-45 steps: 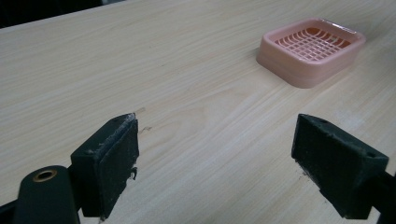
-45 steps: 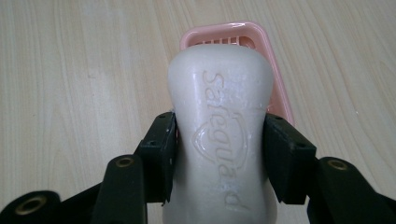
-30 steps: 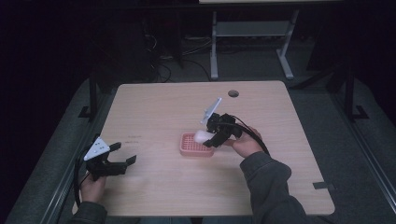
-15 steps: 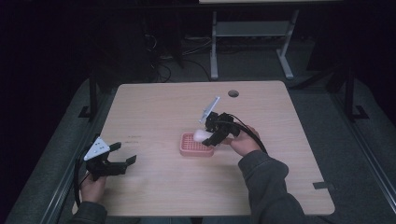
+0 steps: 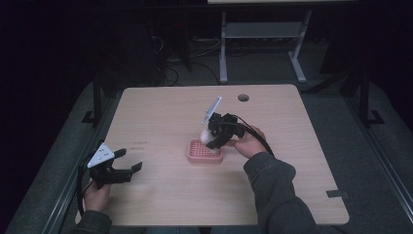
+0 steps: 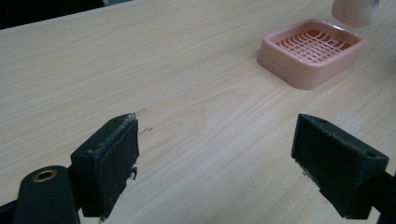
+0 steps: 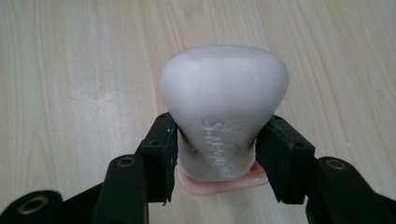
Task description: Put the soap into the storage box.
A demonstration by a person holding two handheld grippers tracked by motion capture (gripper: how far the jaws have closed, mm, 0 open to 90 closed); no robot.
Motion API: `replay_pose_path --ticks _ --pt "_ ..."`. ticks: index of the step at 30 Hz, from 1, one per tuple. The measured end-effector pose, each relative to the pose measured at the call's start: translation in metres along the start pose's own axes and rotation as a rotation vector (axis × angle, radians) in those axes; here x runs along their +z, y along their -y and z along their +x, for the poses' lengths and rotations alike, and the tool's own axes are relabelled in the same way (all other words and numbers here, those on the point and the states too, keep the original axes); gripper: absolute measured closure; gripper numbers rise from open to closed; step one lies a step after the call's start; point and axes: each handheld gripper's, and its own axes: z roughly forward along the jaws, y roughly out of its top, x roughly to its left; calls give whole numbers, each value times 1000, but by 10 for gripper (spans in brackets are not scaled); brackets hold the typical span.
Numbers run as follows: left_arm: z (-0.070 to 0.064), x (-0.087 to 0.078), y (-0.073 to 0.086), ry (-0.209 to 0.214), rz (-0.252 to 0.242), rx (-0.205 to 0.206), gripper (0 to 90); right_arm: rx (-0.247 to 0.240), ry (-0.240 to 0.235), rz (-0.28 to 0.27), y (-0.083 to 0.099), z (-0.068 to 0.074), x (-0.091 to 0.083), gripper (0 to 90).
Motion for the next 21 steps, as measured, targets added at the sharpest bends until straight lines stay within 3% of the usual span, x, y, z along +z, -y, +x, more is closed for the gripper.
replay_pose_path --ticks 8,21 --pt "0 0 0 1 -2 1 143 -13 -5 2 -11 -1 7 489" --pt "0 0 0 0 0 1 144 14 -11 92 -9 -9 28 489"
